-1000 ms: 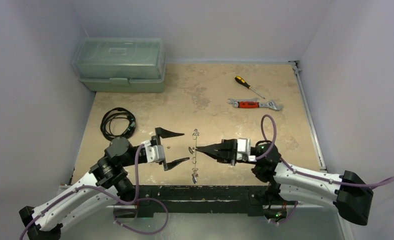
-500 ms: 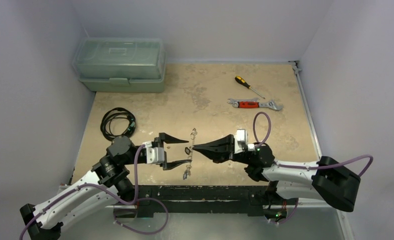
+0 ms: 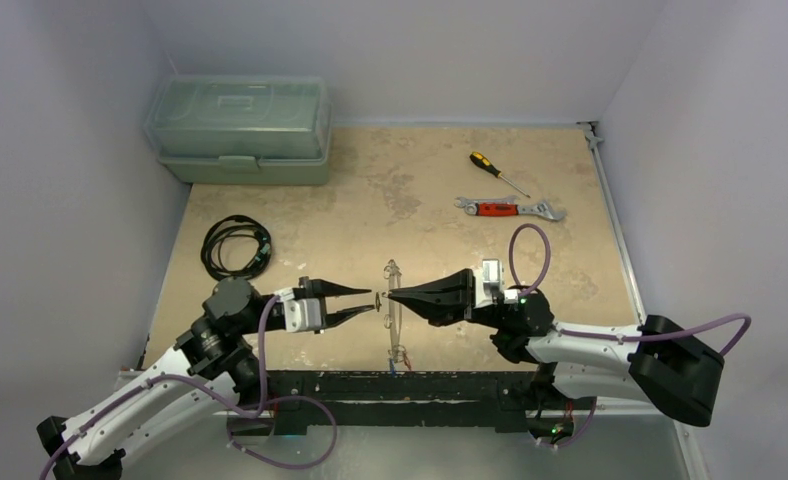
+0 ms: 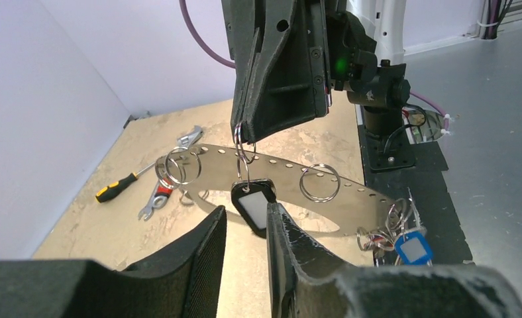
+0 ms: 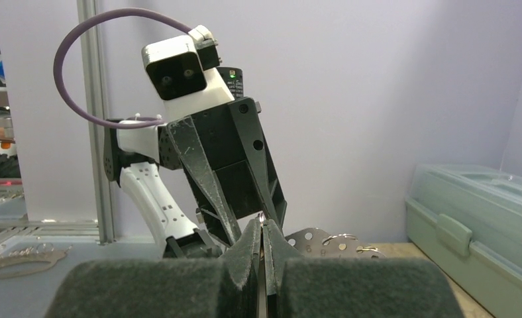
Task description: Put the keys on the keyring
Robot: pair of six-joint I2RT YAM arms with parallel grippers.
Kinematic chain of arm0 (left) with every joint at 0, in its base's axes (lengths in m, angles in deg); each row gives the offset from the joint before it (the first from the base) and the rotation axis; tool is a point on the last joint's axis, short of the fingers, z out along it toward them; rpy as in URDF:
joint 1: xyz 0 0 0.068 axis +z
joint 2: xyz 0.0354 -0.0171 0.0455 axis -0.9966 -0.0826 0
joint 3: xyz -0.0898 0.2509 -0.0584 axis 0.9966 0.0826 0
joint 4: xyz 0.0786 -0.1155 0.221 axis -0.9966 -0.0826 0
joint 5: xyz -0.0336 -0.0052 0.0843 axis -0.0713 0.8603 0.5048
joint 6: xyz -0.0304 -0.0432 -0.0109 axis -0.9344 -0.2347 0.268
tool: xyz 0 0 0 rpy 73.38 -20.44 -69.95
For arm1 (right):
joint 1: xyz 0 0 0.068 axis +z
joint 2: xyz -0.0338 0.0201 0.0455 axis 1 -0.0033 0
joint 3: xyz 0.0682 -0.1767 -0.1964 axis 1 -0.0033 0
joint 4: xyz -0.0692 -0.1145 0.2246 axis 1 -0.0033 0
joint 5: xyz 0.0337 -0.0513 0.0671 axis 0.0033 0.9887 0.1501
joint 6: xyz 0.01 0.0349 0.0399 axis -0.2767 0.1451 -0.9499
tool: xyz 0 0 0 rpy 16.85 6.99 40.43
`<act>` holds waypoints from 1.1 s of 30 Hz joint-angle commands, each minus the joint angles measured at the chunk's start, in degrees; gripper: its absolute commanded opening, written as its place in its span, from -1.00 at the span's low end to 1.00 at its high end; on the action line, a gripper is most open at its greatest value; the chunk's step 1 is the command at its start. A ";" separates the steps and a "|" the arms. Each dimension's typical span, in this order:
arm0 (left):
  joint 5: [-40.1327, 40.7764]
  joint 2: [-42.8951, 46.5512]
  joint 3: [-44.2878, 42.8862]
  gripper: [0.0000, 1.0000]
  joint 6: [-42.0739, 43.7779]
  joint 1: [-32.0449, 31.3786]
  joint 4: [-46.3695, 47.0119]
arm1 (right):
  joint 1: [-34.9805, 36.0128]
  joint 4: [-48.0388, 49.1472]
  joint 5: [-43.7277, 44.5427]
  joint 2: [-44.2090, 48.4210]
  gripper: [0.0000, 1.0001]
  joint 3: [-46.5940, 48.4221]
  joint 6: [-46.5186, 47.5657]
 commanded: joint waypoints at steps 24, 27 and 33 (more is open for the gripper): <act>-1.80 -1.51 -2.56 -0.50 0.35 1.00 1.17 | 0.08 19.60 -0.05 -3.04 -1.00 0.74 -0.84; -2.01 -1.79 -2.59 -0.56 0.28 1.10 1.17 | 0.08 19.56 -0.13 -3.09 -1.00 0.74 -0.83; -2.10 -2.12 -2.61 -0.73 0.26 1.20 1.09 | 0.08 19.56 -0.62 -3.29 -1.00 0.86 -0.88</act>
